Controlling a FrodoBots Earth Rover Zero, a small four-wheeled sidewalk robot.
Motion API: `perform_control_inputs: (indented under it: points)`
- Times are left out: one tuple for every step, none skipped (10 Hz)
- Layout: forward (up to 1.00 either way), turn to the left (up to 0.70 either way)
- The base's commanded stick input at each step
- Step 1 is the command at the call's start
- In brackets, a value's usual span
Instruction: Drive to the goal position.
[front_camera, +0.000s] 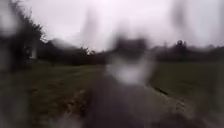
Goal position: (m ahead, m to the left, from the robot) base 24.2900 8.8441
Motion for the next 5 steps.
perform_control_inputs:
  points:
    - [0.7,0.0]
    - [0.7,0.0]
    - [0.7,0.0]
    - [0.7,0.0]
    - [0.7,0.0]
